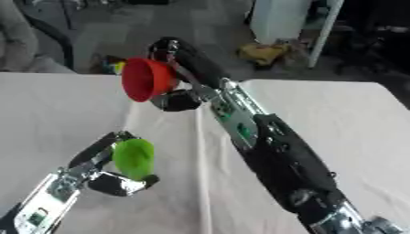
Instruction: Pour the contents of one cup into another cup.
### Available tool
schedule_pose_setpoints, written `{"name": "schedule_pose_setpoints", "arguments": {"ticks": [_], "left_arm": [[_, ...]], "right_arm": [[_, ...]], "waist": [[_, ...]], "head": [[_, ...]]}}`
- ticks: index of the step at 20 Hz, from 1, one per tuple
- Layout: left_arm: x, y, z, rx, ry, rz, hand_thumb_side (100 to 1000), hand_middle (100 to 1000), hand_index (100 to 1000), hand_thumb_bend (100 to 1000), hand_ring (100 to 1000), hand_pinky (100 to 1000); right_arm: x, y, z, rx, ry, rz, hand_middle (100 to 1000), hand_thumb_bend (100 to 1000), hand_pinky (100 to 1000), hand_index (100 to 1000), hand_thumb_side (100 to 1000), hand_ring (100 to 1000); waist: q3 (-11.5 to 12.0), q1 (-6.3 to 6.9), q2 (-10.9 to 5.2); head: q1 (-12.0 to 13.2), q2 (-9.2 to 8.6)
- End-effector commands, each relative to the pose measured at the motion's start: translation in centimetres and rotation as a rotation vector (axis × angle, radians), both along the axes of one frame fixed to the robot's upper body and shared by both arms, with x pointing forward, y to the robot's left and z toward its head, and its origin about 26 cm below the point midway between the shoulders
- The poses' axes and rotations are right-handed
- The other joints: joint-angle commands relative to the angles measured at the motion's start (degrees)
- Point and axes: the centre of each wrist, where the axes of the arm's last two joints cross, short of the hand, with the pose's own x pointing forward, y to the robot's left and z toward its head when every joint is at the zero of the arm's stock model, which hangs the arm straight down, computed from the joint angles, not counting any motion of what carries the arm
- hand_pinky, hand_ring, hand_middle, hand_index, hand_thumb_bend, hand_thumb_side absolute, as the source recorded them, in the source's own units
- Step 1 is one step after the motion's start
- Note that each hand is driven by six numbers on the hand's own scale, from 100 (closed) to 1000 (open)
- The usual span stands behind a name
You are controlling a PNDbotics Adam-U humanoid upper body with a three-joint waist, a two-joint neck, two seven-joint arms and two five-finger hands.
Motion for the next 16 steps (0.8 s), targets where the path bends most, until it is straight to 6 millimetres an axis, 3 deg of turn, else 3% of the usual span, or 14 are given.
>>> {"name": "schedule_pose_setpoints", "arguments": {"ticks": [1, 16], "left_arm": [[0.02, 0.15, 1.14, 0.001, -0.024, -0.017, 321, 201, 508, 278, 371, 607], [-0.18, 0.17, 1.61, 0.0, -0.011, -0.034, 326, 201, 509, 284, 371, 610]], "right_arm": [[-0.18, -0.83, 1.76, 0.008, -0.064, -0.008, 442, 100, 931, 575, 196, 794], [-0.44, -0.85, 2.05, -0.054, -0.208, -0.008, 450, 100, 933, 558, 167, 781]], "waist": [[0.0, 0.34, -0.95], [0.2, 0.63, -0.97]], "head": [[0.0, -0.75], [-0.1, -0.91]]}}
